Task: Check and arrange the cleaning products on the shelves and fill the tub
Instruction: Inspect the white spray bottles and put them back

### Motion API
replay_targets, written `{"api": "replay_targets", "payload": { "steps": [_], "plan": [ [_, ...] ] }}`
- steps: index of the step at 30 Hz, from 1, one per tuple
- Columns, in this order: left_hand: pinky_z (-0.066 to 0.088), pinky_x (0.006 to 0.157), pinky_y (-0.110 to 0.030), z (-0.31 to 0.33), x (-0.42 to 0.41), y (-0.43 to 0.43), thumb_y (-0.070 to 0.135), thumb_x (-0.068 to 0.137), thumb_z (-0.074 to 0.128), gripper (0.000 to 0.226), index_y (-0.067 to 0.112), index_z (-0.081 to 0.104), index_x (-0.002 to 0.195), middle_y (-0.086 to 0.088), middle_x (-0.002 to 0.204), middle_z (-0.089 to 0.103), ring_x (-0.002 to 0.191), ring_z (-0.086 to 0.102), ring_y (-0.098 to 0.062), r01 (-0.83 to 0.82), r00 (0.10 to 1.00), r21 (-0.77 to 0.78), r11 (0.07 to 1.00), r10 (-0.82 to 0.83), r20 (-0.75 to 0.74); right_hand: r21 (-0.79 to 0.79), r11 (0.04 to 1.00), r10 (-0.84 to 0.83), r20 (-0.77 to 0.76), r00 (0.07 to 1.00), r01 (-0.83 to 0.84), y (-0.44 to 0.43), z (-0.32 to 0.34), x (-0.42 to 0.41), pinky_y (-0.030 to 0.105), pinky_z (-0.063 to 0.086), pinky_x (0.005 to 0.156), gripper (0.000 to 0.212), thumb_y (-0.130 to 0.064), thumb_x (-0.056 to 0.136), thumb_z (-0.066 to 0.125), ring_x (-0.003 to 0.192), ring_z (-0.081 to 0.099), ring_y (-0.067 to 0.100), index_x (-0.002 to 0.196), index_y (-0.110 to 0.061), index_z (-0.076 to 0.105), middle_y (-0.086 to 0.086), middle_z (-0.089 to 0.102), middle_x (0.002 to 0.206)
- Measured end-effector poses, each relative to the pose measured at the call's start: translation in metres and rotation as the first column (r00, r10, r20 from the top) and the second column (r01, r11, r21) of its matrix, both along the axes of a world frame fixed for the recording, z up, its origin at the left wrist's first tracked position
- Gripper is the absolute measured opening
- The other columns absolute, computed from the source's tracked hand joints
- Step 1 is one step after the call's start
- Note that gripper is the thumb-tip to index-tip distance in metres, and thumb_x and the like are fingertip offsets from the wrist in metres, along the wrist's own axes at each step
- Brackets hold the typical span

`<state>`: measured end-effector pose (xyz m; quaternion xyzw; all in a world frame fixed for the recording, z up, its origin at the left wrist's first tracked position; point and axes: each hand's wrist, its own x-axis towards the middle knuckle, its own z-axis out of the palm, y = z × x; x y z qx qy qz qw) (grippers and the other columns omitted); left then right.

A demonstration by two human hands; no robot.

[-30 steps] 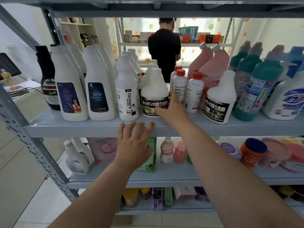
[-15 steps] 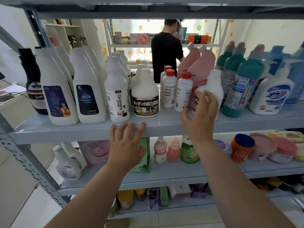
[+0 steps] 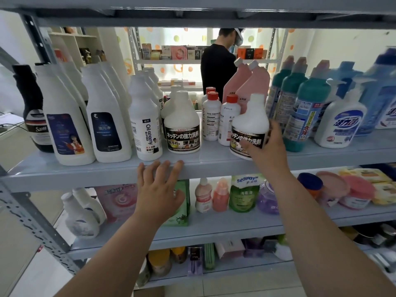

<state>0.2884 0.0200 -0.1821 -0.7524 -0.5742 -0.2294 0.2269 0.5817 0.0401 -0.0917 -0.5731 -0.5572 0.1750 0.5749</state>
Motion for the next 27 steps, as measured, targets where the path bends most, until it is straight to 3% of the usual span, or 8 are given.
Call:
{"api": "replay_targets", "payload": {
  "steps": [2, 7, 12, 17, 19, 22, 27],
  "plan": [
    [0.020, 0.117, -0.067, 0.001, 0.000, -0.001, 0.043, 0.074, 0.061, 0.078, 0.023, 0.048, 0.149, -0.011, 0.136, 0.052, 0.129, 0.044, -0.042, 0.002, 1.000, -0.004, 1.000, -0.002, 0.000, -0.022, 0.998, 0.062, -0.024, 0.998, -0.063, -0.004, 0.000, -0.010, 0.009, 0.039, 0.082, 0.083, -0.024, 0.083, 0.085, 0.121, 0.049, 0.009, 0.149, -0.025, 0.035, -0.009, 0.050, 0.136],
    [0.022, 0.115, -0.068, 0.004, 0.000, -0.004, 0.040, 0.071, 0.069, 0.080, 0.022, 0.049, 0.147, -0.011, 0.135, 0.052, 0.127, 0.047, -0.042, 0.030, 1.000, 0.021, 0.999, -0.030, 0.010, -0.037, 0.970, 0.239, -0.042, 0.970, -0.241, -0.005, -0.005, -0.040, 0.008, 0.040, 0.084, 0.080, -0.025, 0.084, 0.084, 0.125, 0.053, 0.010, 0.149, -0.029, 0.036, -0.010, 0.053, 0.138],
    [0.023, 0.115, -0.067, 0.005, -0.003, -0.005, 0.040, 0.072, 0.065, 0.077, 0.018, 0.052, 0.144, -0.010, 0.134, 0.056, 0.126, 0.048, -0.042, 0.060, 0.998, 0.023, 0.998, -0.060, 0.005, -0.083, 0.921, 0.379, -0.032, 0.925, -0.381, 0.000, -0.001, -0.071, 0.022, 0.044, 0.098, 0.083, -0.029, 0.085, 0.084, 0.124, 0.052, 0.005, 0.151, -0.031, 0.034, -0.015, 0.053, 0.137],
    [0.029, 0.113, -0.068, 0.002, -0.008, -0.004, 0.037, 0.072, 0.064, 0.062, 0.006, 0.058, 0.126, -0.016, 0.128, 0.061, 0.122, 0.052, -0.043, 0.115, 0.993, 0.086, 0.990, -0.117, 0.013, -0.072, 0.903, 0.429, 0.064, 0.901, -0.424, 0.005, 0.001, -0.102, 0.001, 0.039, 0.086, 0.066, -0.027, 0.088, 0.082, 0.125, 0.050, 0.005, 0.140, -0.037, 0.042, -0.010, 0.051, 0.140],
    [0.031, 0.110, -0.069, 0.000, -0.010, -0.003, 0.035, 0.071, 0.068, 0.060, 0.004, 0.059, 0.122, -0.020, 0.125, 0.061, 0.121, 0.054, -0.045, 0.146, 0.989, 0.110, 0.983, -0.148, 0.012, -0.050, 0.910, 0.415, 0.090, 0.905, -0.412, 0.006, -0.001, -0.110, 0.011, 0.039, 0.097, 0.067, -0.027, 0.088, 0.081, 0.127, 0.047, 0.008, 0.139, -0.042, 0.039, -0.012, 0.048, 0.135],
    [0.035, 0.106, -0.069, 0.000, -0.013, -0.002, 0.032, 0.070, 0.069, 0.063, 0.005, 0.054, 0.124, -0.023, 0.117, 0.060, 0.115, 0.055, -0.045, 0.198, 0.979, 0.157, 0.968, -0.204, 0.022, -0.027, 0.921, 0.390, 0.099, 0.915, -0.389, 0.005, -0.003, -0.117, 0.029, 0.039, 0.108, 0.073, -0.027, 0.089, 0.079, 0.130, 0.045, 0.011, 0.149, -0.034, 0.038, -0.014, 0.046, 0.133],
    [0.036, 0.105, -0.067, 0.006, -0.016, -0.005, 0.038, 0.075, 0.063, 0.080, 0.007, 0.049, 0.147, -0.020, 0.126, 0.058, 0.117, 0.055, -0.044, 0.195, 0.981, 0.090, 0.977, -0.195, -0.007, -0.040, 0.926, 0.378, 0.106, 0.920, -0.376, 0.005, 0.001, -0.124, 0.025, 0.041, 0.104, 0.070, -0.023, 0.091, 0.078, 0.126, 0.048, 0.009, 0.149, -0.029, 0.040, -0.012, 0.050, 0.132]
  ]
}}
